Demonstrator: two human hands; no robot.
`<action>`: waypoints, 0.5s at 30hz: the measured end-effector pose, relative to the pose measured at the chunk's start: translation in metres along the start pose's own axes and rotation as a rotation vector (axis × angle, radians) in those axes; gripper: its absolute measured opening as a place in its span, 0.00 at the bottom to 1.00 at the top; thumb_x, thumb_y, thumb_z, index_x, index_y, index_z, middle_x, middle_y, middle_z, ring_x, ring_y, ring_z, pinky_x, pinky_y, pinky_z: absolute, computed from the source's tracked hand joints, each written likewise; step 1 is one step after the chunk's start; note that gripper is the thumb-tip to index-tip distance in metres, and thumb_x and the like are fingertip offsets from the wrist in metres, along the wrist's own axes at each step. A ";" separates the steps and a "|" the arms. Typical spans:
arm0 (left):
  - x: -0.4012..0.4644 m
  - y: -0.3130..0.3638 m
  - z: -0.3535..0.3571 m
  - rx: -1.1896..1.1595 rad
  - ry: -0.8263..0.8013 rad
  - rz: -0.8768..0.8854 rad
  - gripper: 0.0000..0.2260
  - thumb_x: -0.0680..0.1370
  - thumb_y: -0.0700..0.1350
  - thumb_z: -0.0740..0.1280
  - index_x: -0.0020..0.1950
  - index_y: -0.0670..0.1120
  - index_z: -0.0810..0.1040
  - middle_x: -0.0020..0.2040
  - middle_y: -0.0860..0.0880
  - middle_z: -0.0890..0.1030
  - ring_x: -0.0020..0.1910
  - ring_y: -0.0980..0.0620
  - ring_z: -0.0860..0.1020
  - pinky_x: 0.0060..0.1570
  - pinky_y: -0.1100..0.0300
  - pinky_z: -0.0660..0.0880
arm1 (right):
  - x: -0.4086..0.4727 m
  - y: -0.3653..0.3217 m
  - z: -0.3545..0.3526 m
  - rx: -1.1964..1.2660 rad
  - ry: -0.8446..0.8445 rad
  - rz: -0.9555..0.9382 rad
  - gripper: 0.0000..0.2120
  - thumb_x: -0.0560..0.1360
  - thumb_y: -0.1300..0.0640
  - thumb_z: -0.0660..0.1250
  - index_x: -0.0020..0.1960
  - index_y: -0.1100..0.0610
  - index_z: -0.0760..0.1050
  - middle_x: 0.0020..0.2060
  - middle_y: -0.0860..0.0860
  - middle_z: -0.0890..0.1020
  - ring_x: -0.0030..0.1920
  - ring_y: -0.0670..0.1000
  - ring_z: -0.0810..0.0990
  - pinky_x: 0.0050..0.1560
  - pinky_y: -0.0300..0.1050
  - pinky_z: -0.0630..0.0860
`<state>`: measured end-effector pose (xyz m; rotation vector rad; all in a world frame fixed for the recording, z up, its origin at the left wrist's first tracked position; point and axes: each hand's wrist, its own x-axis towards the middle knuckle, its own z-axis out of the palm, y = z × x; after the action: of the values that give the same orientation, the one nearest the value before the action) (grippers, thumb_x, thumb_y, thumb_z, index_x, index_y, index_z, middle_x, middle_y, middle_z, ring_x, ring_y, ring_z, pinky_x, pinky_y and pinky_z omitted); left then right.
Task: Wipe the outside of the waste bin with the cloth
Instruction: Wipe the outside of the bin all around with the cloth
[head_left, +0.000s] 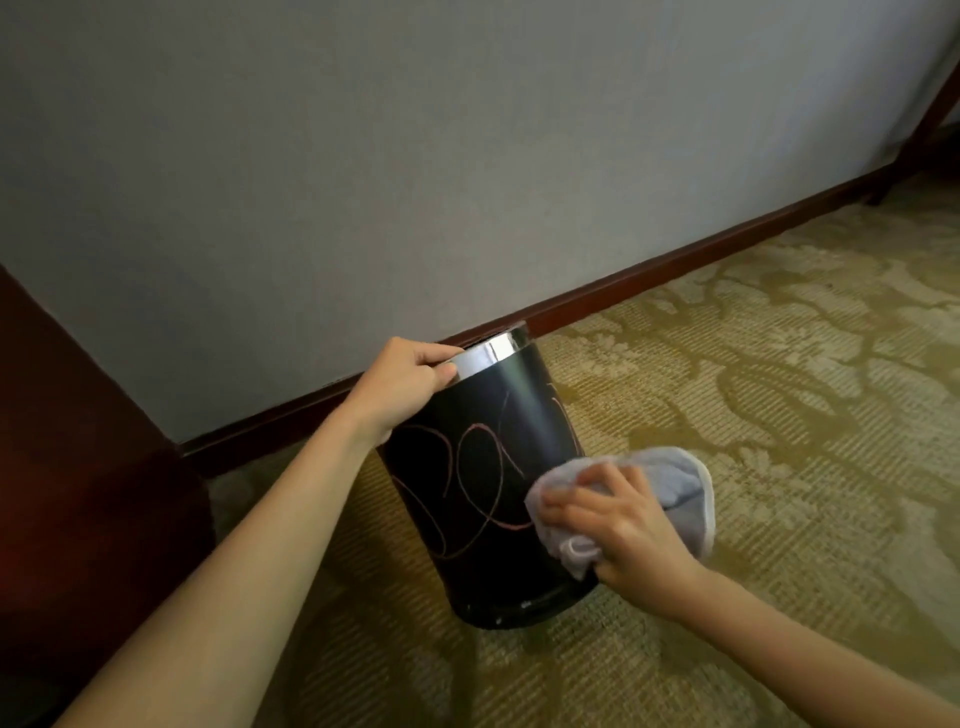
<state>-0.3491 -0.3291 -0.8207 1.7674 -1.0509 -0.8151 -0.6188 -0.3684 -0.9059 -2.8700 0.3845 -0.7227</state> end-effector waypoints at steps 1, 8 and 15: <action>0.002 -0.001 -0.001 0.003 -0.004 -0.007 0.13 0.76 0.38 0.63 0.55 0.51 0.82 0.51 0.51 0.84 0.54 0.51 0.79 0.54 0.54 0.76 | -0.009 0.000 0.002 -0.006 -0.042 -0.039 0.16 0.65 0.59 0.73 0.52 0.52 0.82 0.54 0.42 0.82 0.48 0.54 0.75 0.44 0.52 0.71; 0.010 0.012 0.024 0.002 0.050 0.032 0.13 0.75 0.37 0.63 0.54 0.47 0.83 0.48 0.49 0.84 0.51 0.51 0.81 0.52 0.57 0.76 | 0.056 0.021 -0.034 -0.092 0.005 0.010 0.20 0.60 0.66 0.75 0.51 0.55 0.82 0.51 0.46 0.83 0.49 0.59 0.77 0.44 0.58 0.71; 0.021 0.016 0.031 0.056 0.066 0.043 0.13 0.75 0.38 0.62 0.53 0.48 0.83 0.50 0.48 0.84 0.52 0.50 0.80 0.52 0.56 0.76 | 0.034 0.021 -0.011 -0.041 0.122 0.071 0.18 0.64 0.62 0.71 0.53 0.54 0.82 0.54 0.45 0.82 0.53 0.58 0.74 0.46 0.58 0.70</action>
<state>-0.3719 -0.3627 -0.8194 1.8003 -1.0731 -0.7022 -0.6001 -0.3990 -0.8857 -2.8420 0.5196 -0.8893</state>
